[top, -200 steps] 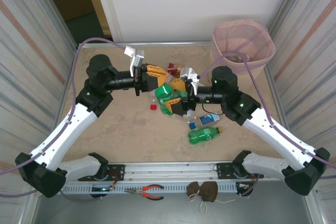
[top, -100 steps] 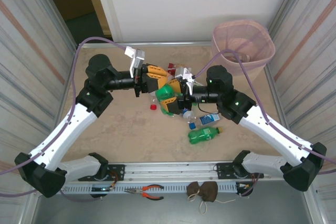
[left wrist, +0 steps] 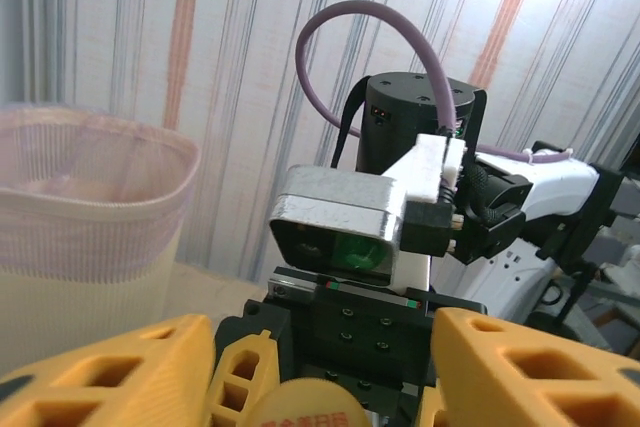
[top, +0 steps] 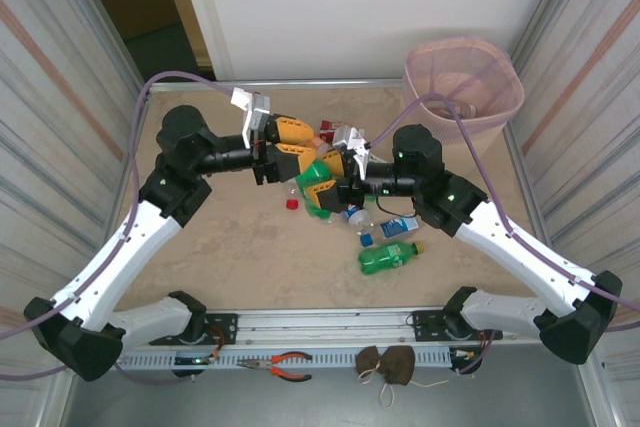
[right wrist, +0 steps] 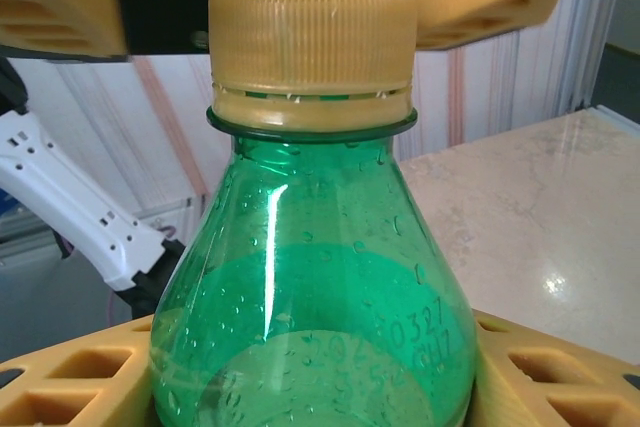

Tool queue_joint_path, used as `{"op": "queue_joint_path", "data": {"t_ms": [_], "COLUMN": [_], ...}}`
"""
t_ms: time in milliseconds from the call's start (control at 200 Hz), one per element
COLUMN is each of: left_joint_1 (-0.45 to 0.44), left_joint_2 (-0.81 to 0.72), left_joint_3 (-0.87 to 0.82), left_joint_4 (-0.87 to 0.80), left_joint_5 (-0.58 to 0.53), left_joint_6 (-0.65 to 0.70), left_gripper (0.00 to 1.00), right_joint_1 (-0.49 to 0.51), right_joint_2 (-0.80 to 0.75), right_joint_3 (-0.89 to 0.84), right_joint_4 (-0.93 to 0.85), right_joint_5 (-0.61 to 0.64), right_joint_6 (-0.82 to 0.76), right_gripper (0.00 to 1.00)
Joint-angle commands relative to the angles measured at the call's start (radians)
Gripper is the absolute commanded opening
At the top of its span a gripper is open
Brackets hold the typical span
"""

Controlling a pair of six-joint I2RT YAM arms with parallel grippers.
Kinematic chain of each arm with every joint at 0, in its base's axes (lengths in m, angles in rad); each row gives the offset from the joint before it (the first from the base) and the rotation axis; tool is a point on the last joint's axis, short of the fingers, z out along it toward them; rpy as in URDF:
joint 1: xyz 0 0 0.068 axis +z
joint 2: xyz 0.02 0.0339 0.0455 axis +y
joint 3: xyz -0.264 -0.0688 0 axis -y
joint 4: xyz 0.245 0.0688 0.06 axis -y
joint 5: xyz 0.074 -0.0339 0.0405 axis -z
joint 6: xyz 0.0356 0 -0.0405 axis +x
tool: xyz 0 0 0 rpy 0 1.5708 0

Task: Put the plastic bottles in the bin

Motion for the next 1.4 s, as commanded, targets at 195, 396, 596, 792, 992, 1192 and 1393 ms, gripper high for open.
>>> {"op": "queue_joint_path", "data": {"t_ms": [195,396,596,792,992,1192,1393], "left_joint_1": [-0.006,-0.005,-0.003,-0.004,-0.003,-0.004,-0.001], "left_joint_2": [-0.099,-0.122,-0.123,-0.126,-0.127,-0.124,-0.114], "left_joint_3": [-0.029,-0.053,-0.065,-0.076,-0.084,-0.089,-0.099], "left_joint_4": [-0.019,-0.032,-0.035,-0.029,-0.026,-0.032,-0.040], "left_joint_5": [-0.116,-0.142,-0.153,-0.154,-0.153,-0.170,-0.175], "left_joint_6": [0.051,0.063,0.059,0.050,0.043,0.039,0.037], "left_gripper": [0.73,0.74,0.74,0.74,0.74,0.74,0.73], "right_joint_1": [-0.058,-0.201,-0.396,-0.589,-0.738,-0.807,-0.830], "right_joint_2": [-0.027,-0.027,-0.003,0.063,0.184,0.311,0.430], "right_joint_3": [0.087,0.158,0.242,0.338,0.454,0.563,0.642], "right_joint_4": [-0.076,-0.165,-0.244,-0.287,-0.328,-0.412,-0.550], "right_joint_5": [0.096,0.183,0.271,0.327,0.334,0.319,0.324], "right_joint_6": [0.006,0.066,0.120,0.166,0.159,0.027,-0.095], "right_gripper": [0.57,0.55,0.53,0.52,0.50,0.50,0.47]}}
